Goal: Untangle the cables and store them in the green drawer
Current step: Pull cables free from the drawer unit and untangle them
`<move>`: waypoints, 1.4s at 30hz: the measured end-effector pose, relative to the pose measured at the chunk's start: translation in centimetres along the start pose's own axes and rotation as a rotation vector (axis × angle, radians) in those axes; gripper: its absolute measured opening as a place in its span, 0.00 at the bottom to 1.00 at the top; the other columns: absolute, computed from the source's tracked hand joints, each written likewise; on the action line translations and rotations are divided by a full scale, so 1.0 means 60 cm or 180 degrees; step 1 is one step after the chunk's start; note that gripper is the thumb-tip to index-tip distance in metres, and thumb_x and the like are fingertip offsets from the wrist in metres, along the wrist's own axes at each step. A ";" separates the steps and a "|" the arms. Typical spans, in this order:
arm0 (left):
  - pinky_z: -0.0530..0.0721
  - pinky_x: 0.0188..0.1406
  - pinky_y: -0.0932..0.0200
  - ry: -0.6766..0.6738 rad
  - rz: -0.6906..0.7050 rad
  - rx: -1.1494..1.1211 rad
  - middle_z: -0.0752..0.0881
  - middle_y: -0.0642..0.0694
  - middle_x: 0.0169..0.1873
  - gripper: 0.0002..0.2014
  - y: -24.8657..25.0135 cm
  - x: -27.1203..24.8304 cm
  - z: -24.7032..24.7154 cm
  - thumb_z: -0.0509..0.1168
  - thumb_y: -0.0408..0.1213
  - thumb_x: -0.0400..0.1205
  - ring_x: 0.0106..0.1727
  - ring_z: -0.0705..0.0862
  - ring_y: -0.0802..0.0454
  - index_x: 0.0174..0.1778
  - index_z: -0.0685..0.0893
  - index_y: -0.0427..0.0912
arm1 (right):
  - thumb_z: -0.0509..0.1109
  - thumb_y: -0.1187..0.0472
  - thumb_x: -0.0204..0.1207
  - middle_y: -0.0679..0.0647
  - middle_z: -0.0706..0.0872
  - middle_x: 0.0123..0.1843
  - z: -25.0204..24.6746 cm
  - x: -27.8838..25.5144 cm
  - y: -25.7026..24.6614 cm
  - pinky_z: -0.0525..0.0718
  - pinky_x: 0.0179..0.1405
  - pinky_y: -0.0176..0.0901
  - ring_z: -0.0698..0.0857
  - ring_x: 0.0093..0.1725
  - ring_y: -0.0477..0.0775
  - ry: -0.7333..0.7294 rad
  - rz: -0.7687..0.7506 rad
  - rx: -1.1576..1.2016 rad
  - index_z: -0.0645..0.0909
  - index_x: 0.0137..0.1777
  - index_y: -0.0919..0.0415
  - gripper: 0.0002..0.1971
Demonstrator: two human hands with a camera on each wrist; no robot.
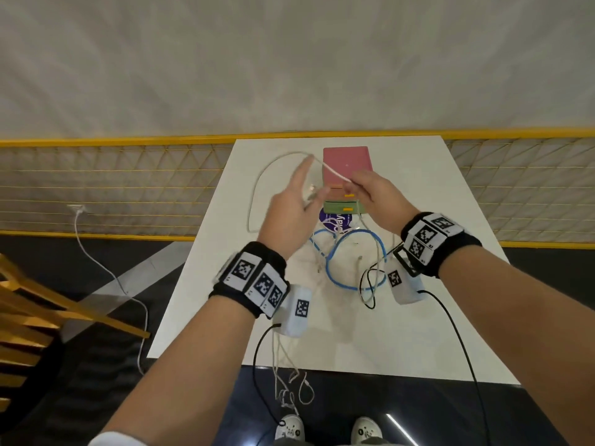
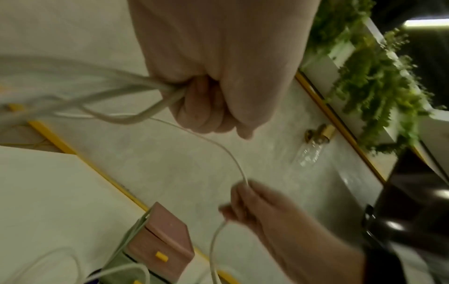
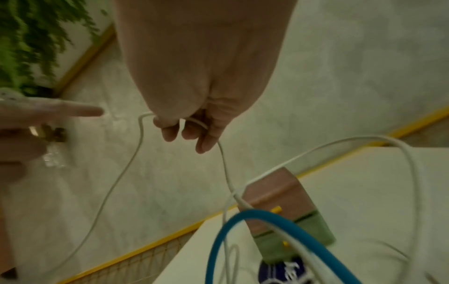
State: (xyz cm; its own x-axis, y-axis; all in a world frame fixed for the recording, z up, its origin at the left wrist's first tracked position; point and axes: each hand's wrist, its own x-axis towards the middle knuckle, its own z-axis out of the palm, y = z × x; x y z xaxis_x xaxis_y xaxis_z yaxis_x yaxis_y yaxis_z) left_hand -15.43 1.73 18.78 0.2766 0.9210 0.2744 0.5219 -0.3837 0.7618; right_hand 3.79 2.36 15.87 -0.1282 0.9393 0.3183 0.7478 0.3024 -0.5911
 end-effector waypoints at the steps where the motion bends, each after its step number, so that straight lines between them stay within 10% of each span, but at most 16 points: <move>1: 0.82 0.44 0.54 -0.0165 0.0013 0.0058 0.88 0.41 0.36 0.28 0.004 -0.002 0.010 0.63 0.49 0.85 0.36 0.86 0.47 0.81 0.65 0.55 | 0.58 0.63 0.84 0.55 0.75 0.37 -0.005 0.008 -0.013 0.65 0.41 0.39 0.72 0.39 0.53 -0.0003 -0.0218 -0.0036 0.74 0.41 0.59 0.10; 8: 0.71 0.29 0.53 0.0052 0.0206 0.0366 0.77 0.46 0.24 0.14 -0.004 0.020 0.019 0.61 0.49 0.87 0.23 0.72 0.51 0.50 0.80 0.40 | 0.59 0.63 0.84 0.50 0.72 0.41 -0.016 0.016 -0.021 0.66 0.46 0.39 0.70 0.44 0.50 -0.0364 -0.0736 -0.0666 0.78 0.49 0.65 0.08; 18: 0.76 0.29 0.52 0.1031 0.0037 -0.0336 0.83 0.31 0.30 0.12 -0.007 0.006 0.011 0.64 0.46 0.86 0.27 0.75 0.40 0.46 0.82 0.40 | 0.55 0.67 0.85 0.57 0.71 0.39 -0.007 0.000 0.001 0.65 0.38 0.38 0.71 0.39 0.53 -0.0166 0.0339 -0.0234 0.70 0.40 0.68 0.11; 25: 0.73 0.37 0.79 0.1683 0.0120 -0.0935 0.78 0.59 0.33 0.07 0.013 0.016 -0.047 0.62 0.41 0.87 0.34 0.77 0.72 0.45 0.78 0.44 | 0.56 0.69 0.84 0.60 0.76 0.45 -0.033 -0.004 0.011 0.70 0.36 0.21 0.73 0.44 0.54 0.0120 0.0864 -0.0079 0.77 0.51 0.74 0.10; 30: 0.73 0.40 0.82 0.1543 0.0184 -0.0642 0.80 0.60 0.41 0.08 0.007 0.008 -0.060 0.62 0.39 0.87 0.40 0.80 0.75 0.62 0.80 0.49 | 0.55 0.68 0.84 0.56 0.80 0.44 -0.038 -0.013 0.005 0.74 0.48 0.41 0.76 0.44 0.55 0.0356 0.0577 0.0140 0.75 0.47 0.69 0.08; 34: 0.82 0.36 0.59 0.0335 0.0517 0.0182 0.82 0.47 0.28 0.30 0.028 -0.010 -0.021 0.62 0.45 0.86 0.28 0.81 0.48 0.83 0.58 0.65 | 0.59 0.65 0.83 0.51 0.81 0.46 -0.042 0.001 -0.037 0.76 0.50 0.42 0.78 0.47 0.51 0.0292 0.0037 -0.0157 0.82 0.54 0.66 0.10; 38: 0.73 0.34 0.55 -0.0198 0.0330 0.0860 0.80 0.48 0.31 0.14 0.026 0.011 0.009 0.63 0.44 0.86 0.37 0.83 0.40 0.66 0.78 0.45 | 0.61 0.63 0.83 0.48 0.77 0.44 -0.037 0.002 -0.058 0.69 0.43 0.34 0.75 0.42 0.47 0.0071 -0.0613 -0.0427 0.80 0.51 0.62 0.07; 42: 0.67 0.28 0.57 0.0308 0.0391 0.0513 0.74 0.49 0.23 0.09 0.021 0.014 -0.001 0.63 0.46 0.87 0.27 0.74 0.43 0.48 0.80 0.44 | 0.59 0.63 0.85 0.58 0.78 0.42 -0.020 -0.015 -0.013 0.68 0.39 0.37 0.78 0.42 0.56 0.0061 0.0085 -0.0225 0.76 0.45 0.67 0.10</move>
State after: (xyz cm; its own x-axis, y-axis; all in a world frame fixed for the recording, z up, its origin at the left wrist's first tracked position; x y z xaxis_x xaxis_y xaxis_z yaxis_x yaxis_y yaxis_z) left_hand -14.61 2.01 20.01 0.2716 0.8658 0.4203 0.6133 -0.4922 0.6177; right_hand 4.09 1.07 16.91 -0.0957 0.9434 0.3176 0.7951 0.2644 -0.5459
